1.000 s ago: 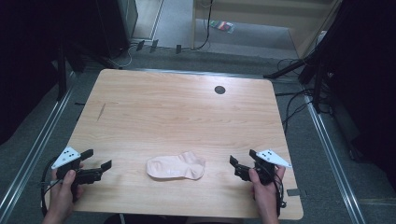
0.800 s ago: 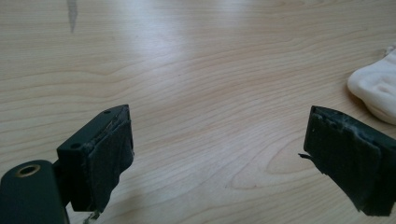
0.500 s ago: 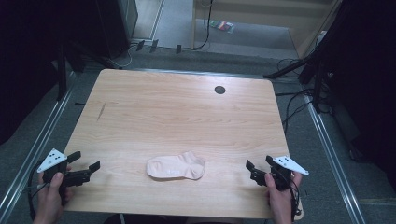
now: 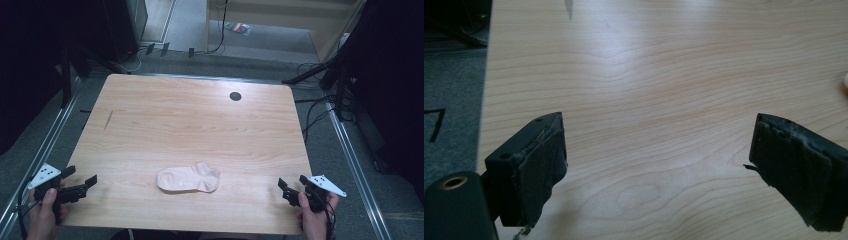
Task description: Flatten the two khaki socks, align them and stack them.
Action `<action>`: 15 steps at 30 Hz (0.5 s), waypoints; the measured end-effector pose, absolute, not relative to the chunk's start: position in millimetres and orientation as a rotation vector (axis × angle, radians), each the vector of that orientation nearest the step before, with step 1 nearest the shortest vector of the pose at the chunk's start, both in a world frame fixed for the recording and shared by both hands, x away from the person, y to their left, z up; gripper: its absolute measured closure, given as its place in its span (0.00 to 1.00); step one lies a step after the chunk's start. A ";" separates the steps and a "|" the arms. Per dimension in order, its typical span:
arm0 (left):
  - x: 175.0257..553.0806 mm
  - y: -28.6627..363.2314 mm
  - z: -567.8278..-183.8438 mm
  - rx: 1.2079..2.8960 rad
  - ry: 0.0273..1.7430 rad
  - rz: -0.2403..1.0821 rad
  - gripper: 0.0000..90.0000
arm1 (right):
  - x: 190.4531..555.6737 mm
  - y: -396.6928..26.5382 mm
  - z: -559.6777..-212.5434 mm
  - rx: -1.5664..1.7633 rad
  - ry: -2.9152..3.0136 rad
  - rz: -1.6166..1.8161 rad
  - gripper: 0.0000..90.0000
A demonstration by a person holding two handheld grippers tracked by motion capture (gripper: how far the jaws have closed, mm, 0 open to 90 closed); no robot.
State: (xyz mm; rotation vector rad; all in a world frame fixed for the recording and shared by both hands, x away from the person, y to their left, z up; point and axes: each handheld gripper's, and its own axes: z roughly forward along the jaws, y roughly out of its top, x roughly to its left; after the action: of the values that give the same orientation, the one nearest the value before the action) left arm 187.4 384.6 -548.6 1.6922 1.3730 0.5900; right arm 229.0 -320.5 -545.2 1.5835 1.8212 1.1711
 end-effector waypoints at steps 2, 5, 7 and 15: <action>185.6 389.3 -549.0 1.689 1.384 0.596 0.10 | 226.7 -324.9 -546.1 1.595 1.814 1.167 0.14; 183.8 393.0 -549.2 1.681 1.395 0.599 0.10 | 225.3 -328.5 -546.9 1.606 1.806 1.160 0.14; 183.3 395.0 -549.1 1.672 1.399 0.603 0.10 | 222.6 -334.8 -547.9 1.615 1.793 1.152 0.14; 185.8 390.4 -552.6 1.700 1.398 0.604 0.10 | 213.9 -350.9 -548.5 1.641 1.758 1.159 0.14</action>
State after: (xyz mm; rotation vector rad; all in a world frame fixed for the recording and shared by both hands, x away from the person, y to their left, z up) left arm 185.8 390.4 -552.6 1.7004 1.3978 0.6039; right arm 213.9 -350.9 -548.5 1.6414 1.7577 1.1590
